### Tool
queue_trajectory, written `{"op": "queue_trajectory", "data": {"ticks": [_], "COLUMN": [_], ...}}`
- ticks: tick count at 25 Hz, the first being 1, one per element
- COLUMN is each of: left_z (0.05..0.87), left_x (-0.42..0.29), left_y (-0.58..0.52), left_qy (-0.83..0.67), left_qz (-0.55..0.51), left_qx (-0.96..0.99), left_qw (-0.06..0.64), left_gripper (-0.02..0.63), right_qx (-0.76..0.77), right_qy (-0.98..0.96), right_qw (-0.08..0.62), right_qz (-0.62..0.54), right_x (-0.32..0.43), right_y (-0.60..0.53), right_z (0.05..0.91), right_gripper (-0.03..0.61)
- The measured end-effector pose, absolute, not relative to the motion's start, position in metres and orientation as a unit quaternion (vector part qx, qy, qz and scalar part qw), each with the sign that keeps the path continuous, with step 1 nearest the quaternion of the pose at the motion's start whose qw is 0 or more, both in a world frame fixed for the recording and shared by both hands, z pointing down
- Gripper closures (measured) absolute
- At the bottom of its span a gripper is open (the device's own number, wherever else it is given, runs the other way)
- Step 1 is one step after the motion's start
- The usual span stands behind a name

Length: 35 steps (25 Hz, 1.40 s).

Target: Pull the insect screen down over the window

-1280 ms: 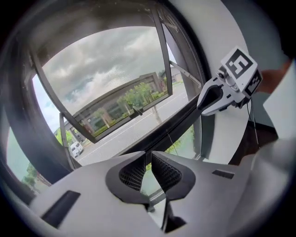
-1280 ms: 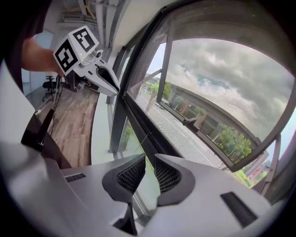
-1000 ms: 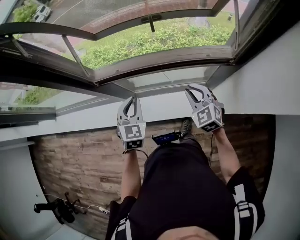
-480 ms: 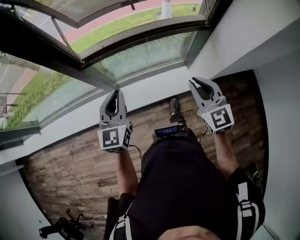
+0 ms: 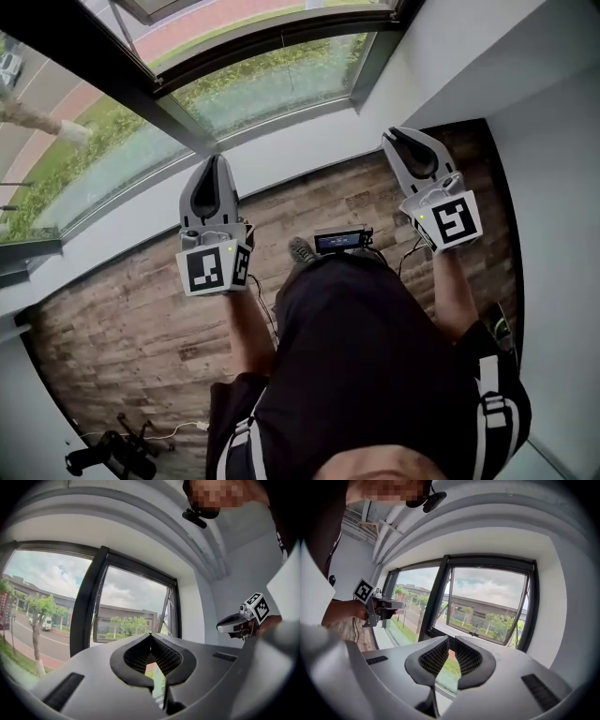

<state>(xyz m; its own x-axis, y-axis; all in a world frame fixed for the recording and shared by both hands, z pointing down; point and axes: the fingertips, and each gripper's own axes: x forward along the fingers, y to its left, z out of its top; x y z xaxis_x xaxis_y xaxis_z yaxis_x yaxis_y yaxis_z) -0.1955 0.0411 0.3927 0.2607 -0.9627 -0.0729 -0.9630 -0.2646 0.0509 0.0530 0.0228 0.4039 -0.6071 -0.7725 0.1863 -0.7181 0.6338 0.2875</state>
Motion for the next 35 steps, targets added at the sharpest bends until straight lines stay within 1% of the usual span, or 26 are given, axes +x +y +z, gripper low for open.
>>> {"op": "queue_trajectory", "data": {"ticks": [5, 12, 18, 27, 35], "left_z": [0.383, 0.382, 0.373, 0.351, 0.343], "left_x": [-0.178, -0.099, -0.053, -0.028, -0.010], "left_y": [0.069, 0.115, 0.172, 0.223, 0.231], "left_qy": [0.607, 0.588, 0.585, 0.611, 0.619], "left_qz": [0.066, 0.055, 0.060, 0.058, 0.039], "left_qx": [-0.792, -0.807, -0.808, -0.788, -0.782], "left_qw": [0.006, 0.000, 0.020, 0.053, 0.071], "left_gripper": [0.607, 0.607, 0.607, 0.607, 0.607], "right_qx": [0.420, 0.428, 0.415, 0.376, 0.369], "right_qy": [-0.893, -0.897, -0.908, -0.926, -0.927], "right_qw": [0.130, 0.094, 0.050, -0.029, -0.063], "right_qz": [-0.095, -0.062, -0.021, 0.009, 0.013], "right_x": [0.072, 0.142, 0.186, 0.210, 0.226], "right_y": [0.056, 0.117, 0.159, 0.190, 0.208], "right_z": [0.393, 0.395, 0.410, 0.396, 0.386], "right_gripper": [0.531, 0.537, 0.540, 0.549, 0.554]}}
